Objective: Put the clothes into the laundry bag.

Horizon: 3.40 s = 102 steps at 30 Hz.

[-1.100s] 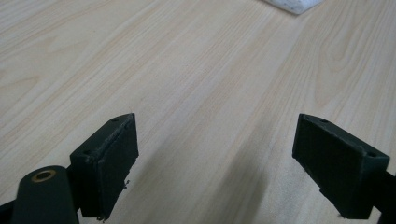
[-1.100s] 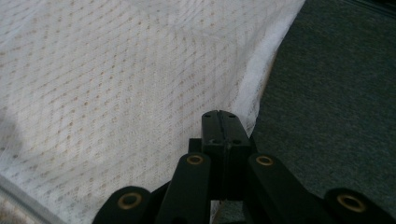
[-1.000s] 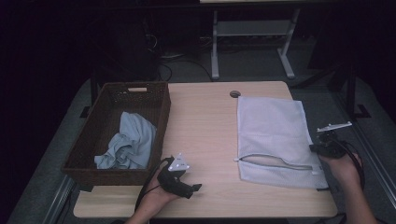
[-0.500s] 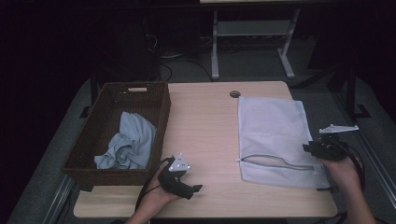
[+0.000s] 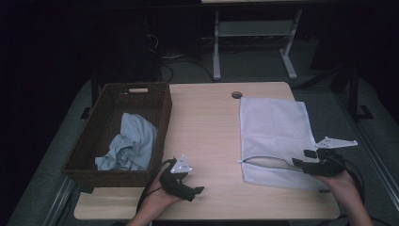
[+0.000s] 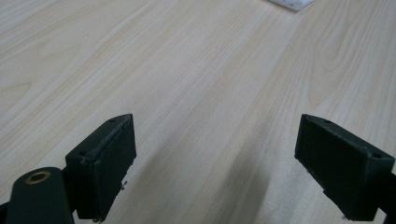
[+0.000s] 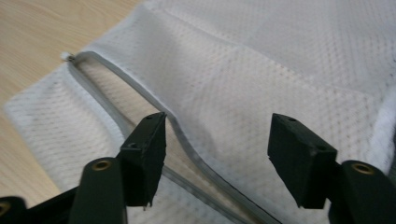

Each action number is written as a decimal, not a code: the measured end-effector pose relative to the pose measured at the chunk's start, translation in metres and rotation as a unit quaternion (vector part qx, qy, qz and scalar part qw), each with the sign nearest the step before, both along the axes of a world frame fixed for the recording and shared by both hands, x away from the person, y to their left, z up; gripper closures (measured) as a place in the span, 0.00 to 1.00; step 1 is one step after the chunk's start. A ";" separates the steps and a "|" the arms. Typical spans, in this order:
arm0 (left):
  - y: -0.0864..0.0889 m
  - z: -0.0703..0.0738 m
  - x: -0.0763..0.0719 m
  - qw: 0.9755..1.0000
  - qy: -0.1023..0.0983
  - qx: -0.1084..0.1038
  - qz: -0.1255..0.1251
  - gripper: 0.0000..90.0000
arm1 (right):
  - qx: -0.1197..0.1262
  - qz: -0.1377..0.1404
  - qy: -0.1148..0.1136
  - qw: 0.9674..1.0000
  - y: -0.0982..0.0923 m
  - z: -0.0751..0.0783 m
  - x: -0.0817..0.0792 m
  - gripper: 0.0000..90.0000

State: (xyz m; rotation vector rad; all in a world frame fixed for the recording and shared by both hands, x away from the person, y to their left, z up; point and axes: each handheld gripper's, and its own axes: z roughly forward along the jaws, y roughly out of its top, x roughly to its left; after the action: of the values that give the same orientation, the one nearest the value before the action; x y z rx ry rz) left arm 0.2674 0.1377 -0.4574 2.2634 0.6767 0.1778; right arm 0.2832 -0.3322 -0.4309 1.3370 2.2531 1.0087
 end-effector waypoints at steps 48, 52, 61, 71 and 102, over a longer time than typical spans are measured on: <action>-0.012 0.012 -0.004 0.999 0.004 0.008 -0.049 0.15 | 0.006 0.174 -0.008 0.985 0.116 -0.030 -0.047 0.14; -0.013 0.021 -0.001 0.999 0.008 0.006 -0.050 0.15 | 0.010 0.171 -0.011 0.985 0.116 -0.031 -0.046 0.14; -0.015 0.046 0.001 0.998 0.014 -0.004 -0.054 0.15 | 0.010 0.167 -0.013 0.986 0.115 -0.031 -0.046 0.14; -0.014 0.072 0.005 0.999 -0.003 -0.006 -0.053 0.15 | 0.006 0.161 -0.015 0.987 0.115 -0.031 -0.044 0.14; 0.018 0.125 0.049 0.998 -0.034 0.029 -0.033 0.15 | 0.005 0.139 -0.026 0.990 0.109 -0.030 -0.042 0.14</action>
State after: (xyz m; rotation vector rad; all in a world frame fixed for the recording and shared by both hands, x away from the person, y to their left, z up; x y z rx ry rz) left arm 0.3161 0.1556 -0.3321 2.3203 0.5667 0.2436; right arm 0.2410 -0.2230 -0.4604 1.0055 2.4436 1.1318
